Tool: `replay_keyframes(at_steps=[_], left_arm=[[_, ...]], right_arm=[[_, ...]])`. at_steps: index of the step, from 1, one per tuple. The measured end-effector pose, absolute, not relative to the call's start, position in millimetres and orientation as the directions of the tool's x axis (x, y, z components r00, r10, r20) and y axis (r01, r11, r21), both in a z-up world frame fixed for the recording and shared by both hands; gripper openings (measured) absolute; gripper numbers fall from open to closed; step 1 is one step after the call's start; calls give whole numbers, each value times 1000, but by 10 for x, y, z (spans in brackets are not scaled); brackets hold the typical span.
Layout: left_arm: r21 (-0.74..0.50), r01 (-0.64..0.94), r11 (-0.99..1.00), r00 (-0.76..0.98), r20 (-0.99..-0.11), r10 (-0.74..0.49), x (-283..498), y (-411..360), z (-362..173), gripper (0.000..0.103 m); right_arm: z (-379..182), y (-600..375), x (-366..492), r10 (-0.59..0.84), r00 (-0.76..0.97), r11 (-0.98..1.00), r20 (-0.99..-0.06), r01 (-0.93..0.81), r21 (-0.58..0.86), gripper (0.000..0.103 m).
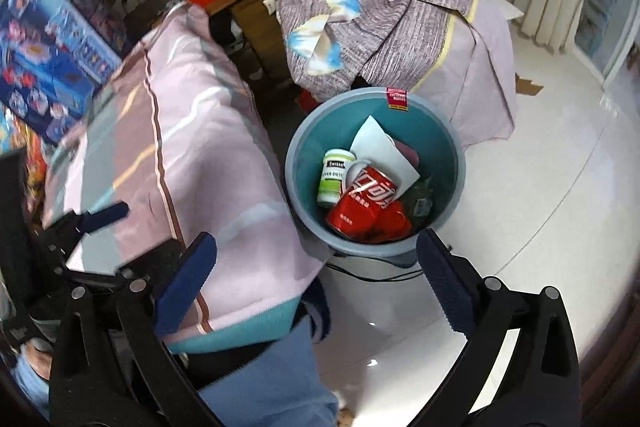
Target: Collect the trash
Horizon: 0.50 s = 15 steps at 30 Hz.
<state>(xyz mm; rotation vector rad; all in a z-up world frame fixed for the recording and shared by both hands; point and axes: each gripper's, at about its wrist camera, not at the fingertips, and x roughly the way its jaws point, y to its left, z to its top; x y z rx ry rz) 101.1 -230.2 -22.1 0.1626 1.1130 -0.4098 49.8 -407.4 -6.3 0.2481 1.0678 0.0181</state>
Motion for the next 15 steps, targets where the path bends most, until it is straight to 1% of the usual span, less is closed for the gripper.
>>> replay_keyframes(at_steps=[10,15], left_arm=[[-82,353,932,420,-876,-236,802,-1946,-123,99],[-83,338,937,431,-872,-233,733,-1842,-86,99]], right_arm=[[-83,-3756,303,-5,480,995,-877,85,41,96],[-32,-3675,240,-21,489,997,-872,81,21,96]])
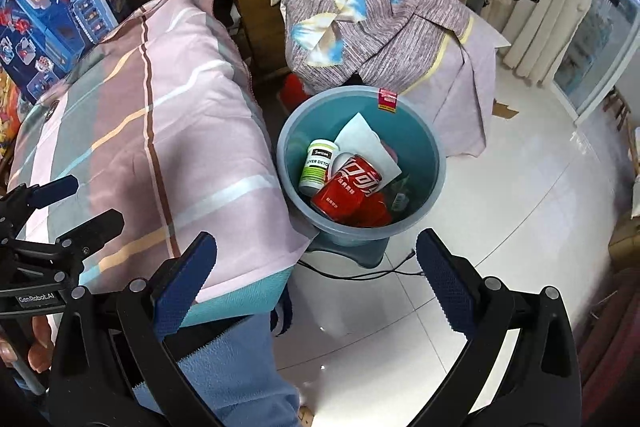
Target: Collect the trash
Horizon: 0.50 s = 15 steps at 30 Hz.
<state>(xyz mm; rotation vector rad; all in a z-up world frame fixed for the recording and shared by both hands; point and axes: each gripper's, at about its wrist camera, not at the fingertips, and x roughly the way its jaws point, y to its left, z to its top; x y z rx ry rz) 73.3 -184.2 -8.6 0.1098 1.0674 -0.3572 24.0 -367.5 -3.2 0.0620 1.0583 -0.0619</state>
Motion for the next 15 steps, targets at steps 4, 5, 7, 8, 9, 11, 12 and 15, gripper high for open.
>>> replay_keyframes(at_steps=[4,5,7,8,9,11,12,15], left_arm=[[-86,333,939,438,-868,-235,692,-1801,-61,99],[-87,334,939,439,-867,-236,687,-1794,-59,99],[-88,334,939,439,-866,-238,680,-1790,-58,99],[-91,335,938,439,-865,-241,671,-1789,-52,99],[-89,337,937,439,-866,-240,670,-1789,-53,99],[-89,337,937,440,-865,-241,658,-1797,-41,99],[-89,337,937,440,-865,-240,657,-1796,-42,99],[-91,334,938,440,-865,-240,661,-1796,-46,99]], right_arm=[[4,-3638,210,-42,492,997,-870,80,-3,96],[12,-3635,202,-46,493,997,-869,80,-7,96],[20,-3642,196,-47,494,997,-868,82,-7,96],[19,-3642,194,-46,494,996,-868,84,-6,96],[18,-3648,191,-45,494,996,-868,85,-3,96],[11,-3653,191,-41,492,996,-870,88,3,96],[3,-3659,192,-38,490,996,-871,89,6,96],[-26,-3658,193,-30,486,996,-874,90,16,96]])
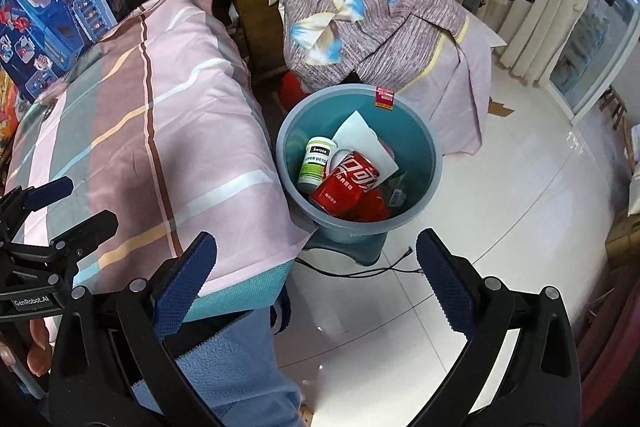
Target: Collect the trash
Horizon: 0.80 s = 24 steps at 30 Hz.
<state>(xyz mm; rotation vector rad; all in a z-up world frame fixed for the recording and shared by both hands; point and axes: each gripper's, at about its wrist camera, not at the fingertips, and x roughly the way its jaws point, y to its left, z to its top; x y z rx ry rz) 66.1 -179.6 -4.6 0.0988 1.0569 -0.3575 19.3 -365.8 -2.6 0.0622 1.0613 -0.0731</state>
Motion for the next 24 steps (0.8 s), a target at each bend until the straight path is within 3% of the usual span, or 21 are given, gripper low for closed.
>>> replay_keyframes(at_steps=[24], left_arm=[[-73,296,952,449,-870,-206,698,-1740,-126,99]], right_arm=[[-132,-3691,260,-50,464,993,-884,114,3,96]])
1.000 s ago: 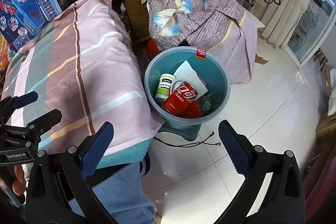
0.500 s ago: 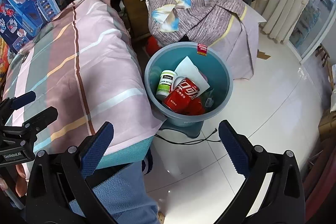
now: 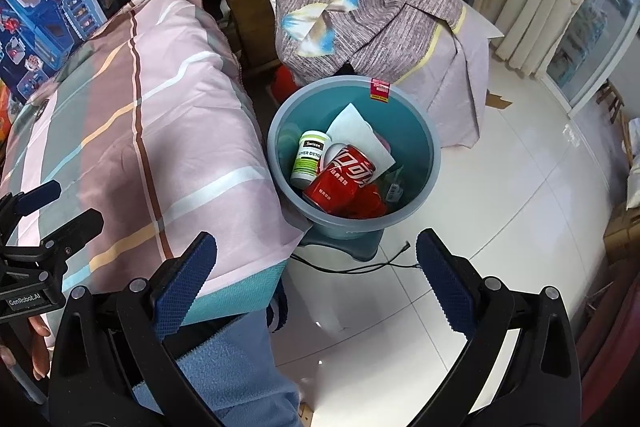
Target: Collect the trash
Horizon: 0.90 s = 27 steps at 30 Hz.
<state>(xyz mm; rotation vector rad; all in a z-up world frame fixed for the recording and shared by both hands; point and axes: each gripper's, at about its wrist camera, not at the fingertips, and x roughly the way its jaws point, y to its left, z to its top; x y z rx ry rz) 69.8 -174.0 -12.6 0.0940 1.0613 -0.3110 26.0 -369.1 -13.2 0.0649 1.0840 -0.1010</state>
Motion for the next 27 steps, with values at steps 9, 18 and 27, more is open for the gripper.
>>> replay_keyframes(at_steps=[9,18,27], left_arm=[[-76,284,956,433,-879,-199,733,-1711,-202,99],[-84,291,953,417,-886,-205,751,-1711,-251,99],[-69,282,957,417,-889,-187,750,-1711,-280,99]], right_arm=[[-180,-3684,293,-59,456,993,-888,115,-7,96],[-174,-3709,304,-63,460,992,-886,124,-7,96],[-163,-3736,307,-69,466,992,-882,128,-9,96]])
